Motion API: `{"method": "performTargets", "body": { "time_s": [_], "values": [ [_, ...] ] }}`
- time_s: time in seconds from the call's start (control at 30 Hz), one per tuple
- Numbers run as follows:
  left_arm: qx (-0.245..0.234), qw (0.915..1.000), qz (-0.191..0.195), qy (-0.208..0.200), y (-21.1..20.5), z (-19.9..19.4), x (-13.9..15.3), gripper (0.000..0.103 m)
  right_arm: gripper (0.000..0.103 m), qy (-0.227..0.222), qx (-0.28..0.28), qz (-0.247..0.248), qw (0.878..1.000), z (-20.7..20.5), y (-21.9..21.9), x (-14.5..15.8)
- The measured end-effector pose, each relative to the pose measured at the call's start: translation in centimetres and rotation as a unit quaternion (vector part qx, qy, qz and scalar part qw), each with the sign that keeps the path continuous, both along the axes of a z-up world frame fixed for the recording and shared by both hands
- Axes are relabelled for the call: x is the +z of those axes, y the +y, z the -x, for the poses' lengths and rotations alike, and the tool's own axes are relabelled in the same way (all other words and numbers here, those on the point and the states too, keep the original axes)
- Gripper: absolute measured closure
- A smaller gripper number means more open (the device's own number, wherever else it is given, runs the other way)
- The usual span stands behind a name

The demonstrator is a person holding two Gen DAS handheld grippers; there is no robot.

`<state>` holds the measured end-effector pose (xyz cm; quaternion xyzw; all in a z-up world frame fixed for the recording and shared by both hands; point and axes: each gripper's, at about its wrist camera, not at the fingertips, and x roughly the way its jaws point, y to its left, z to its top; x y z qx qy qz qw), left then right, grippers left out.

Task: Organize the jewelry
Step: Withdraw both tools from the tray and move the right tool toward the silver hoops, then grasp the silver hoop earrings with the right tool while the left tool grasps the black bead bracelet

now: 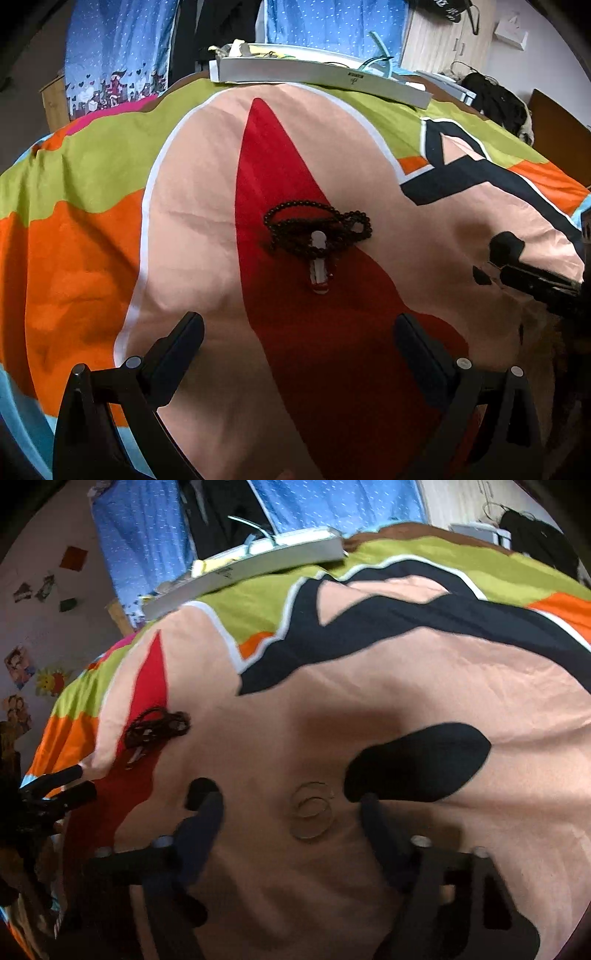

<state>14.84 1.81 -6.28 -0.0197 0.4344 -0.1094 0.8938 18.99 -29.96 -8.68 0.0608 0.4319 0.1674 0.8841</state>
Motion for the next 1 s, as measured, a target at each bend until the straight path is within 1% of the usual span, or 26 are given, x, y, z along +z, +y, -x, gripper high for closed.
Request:
{"method": "performTargets", "body": {
  "time_s": [0.03,0.13,0.2,0.27,0.33,0.57,0.73,0.8,0.9,1.0],
  "values": [
    [0.005,1.0,0.0,0.0,0.2,-0.3,0.0,0.002,0.042,0.005,-0.004,0.001,1.0,-0.1,-0.1,-0.2],
    [0.014,0.9999,0.002,0.0,0.5,-1.0,-0.1,0.002,0.049,0.015,-0.008,0.008,1.0,-0.5,-0.3,-0.7],
    [0.018,0.9998,0.005,0.002,0.6,-1.5,-0.1,0.002,0.059,0.017,-0.008,0.016,1.0,-0.6,-0.1,-0.9],
    [0.017,0.9998,0.006,0.002,0.7,-1.9,-0.2,0.002,0.064,0.02,-0.006,0.023,1.0,-0.7,0.0,-1.3],
    [0.013,0.9999,0.005,0.001,0.6,-2.2,-0.2,0.003,0.074,0.02,-0.003,0.028,0.999,-0.9,0.2,-1.5],
    [-0.007,0.9999,0.007,-0.002,0.2,-3.8,-0.4,0.003,0.074,0.018,0.028,0.031,0.999,-1.8,2.0,-1.9],
    [-0.009,0.9999,0.009,-0.004,0.5,-5.4,-0.4,0.003,0.074,0.022,0.046,0.002,0.999,-3.7,3.2,-2.1],
    [-0.005,0.9998,0.018,0.0,0.9,-6.1,-0.5,0.003,0.075,0.019,0.055,-0.003,0.998,-4.4,3.9,-2.1],
    [0.001,0.9995,0.032,0.006,1.5,-6.8,-0.5,0.008,0.075,0.016,0.066,-0.011,0.998,-5.6,4.9,-2.1],
    [0.005,0.9989,0.044,0.015,1.9,-7.6,-0.7,0.018,0.075,0.016,0.071,-0.025,0.997,-6.4,5.4,-2.1]
  ]
}}
